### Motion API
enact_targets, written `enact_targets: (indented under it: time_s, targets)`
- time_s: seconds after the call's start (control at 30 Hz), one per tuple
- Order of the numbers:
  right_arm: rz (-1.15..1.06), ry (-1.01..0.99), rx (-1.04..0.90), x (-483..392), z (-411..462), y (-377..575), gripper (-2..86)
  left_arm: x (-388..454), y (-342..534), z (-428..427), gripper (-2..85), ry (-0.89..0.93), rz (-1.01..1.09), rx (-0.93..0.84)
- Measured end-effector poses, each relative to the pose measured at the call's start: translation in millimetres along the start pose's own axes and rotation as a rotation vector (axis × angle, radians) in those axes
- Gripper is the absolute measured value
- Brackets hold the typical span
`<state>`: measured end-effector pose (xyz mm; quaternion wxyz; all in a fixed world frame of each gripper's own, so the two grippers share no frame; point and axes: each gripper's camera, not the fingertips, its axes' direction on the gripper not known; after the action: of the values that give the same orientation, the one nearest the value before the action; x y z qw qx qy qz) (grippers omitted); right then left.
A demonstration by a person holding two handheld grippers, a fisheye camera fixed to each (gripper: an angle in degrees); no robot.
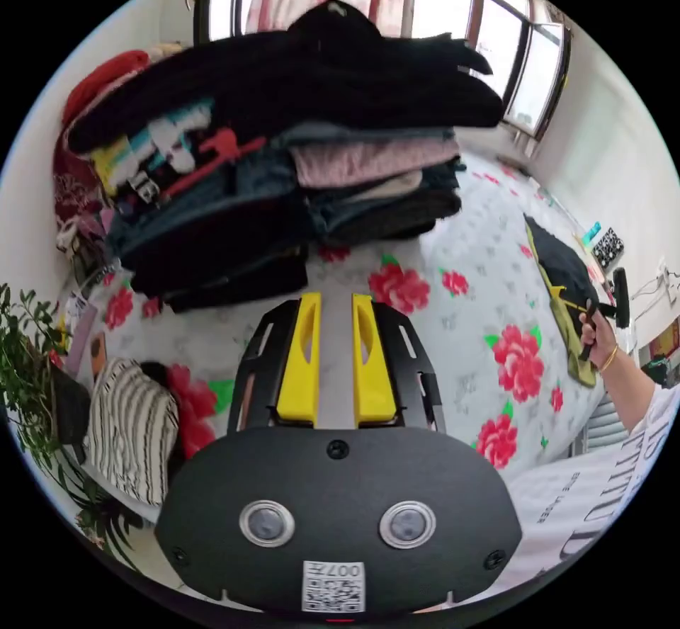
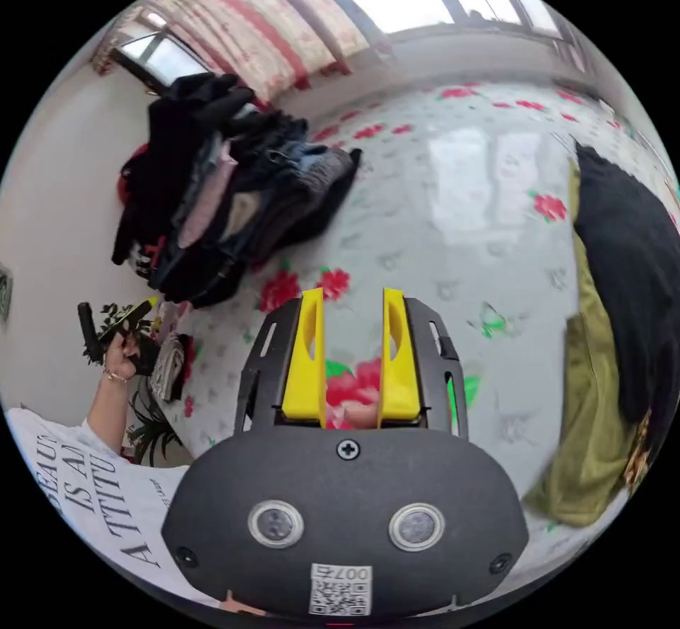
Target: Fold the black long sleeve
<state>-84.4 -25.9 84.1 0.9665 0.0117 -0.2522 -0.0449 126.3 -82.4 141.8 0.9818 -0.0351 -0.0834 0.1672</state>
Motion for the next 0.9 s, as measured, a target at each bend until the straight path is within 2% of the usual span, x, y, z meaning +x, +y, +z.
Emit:
enact_targets:
  time_s: [0.07, 0.13, 0.27, 0.33, 0.4, 0.43, 0.5, 0.6, 0.63, 0.7, 0.8, 0.9]
  targets:
    - [0.097, 0.155, 0.020, 45.1, -24.1, 17.7, 8.9, 21.2, 55.8, 40.3, 6.3, 0.058, -0.023, -0.241]
    - [0.180, 0.309, 0.060, 89.1, -58.8, 21.8, 9.4, 37.1, 86.1, 53.6, 5.7, 0.098, -0.050, -0.352]
    - [0.282, 0.430, 0.049, 136.9, -77.6, 5.3, 9.7, 78.4, 94.9, 56.7, 4.9, 0.167, 0.026, -0.427]
    - [0.333, 0.436, -0.068, 163.7, -58.2, -6.5, 8.8, 94.3, 81.7, 52.8, 5.2, 0.166, 0.095, -0.410]
    - [0.405, 0.388, -0.242, 182.2, -29.9, -7.4, 7.1, 107.0, 67.3, 47.1, 5.3, 0.174, 0.148, -0.381]
    - [0.372, 0.425, -0.138, 173.4, -38.3, -6.2, 5.2, 113.6, 59.4, 43.9, 5.4, 0.188, 0.172, -0.371]
    - [0.395, 0.340, -0.136, 172.7, -37.0, -5.4, 2.3, 122.3, 52.1, 40.0, 5.5, 0.189, 0.205, -0.365]
    - [0.269, 0.334, -0.069, 148.3, -56.2, 3.1, 0.5, 133.1, 50.6, 36.5, 5.4, 0.204, 0.248, -0.366]
    - [0.157, 0.160, -0.009, 134.3, -72.3, 9.9, 0.3, 135.5, 51.3, 35.5, 5.3, 0.211, 0.255, -0.367]
    - [0.122, 0.047, 0.159, 114.5, -104.9, 22.0, 0.1, 138.1, 51.6, 33.8, 5.2, 0.222, 0.263, -0.367]
    - [0.108, 0.148, 0.308, 96.9, -141.3, 30.3, 0.1, 140.4, 49.3, 29.1, 5.1, 0.251, 0.264, -0.353]
    - [0.101, 0.062, 0.229, 112.1, -137.0, 23.9, 0.5, 140.1, 47.2, 20.4, 5.1, 0.281, 0.262, -0.319]
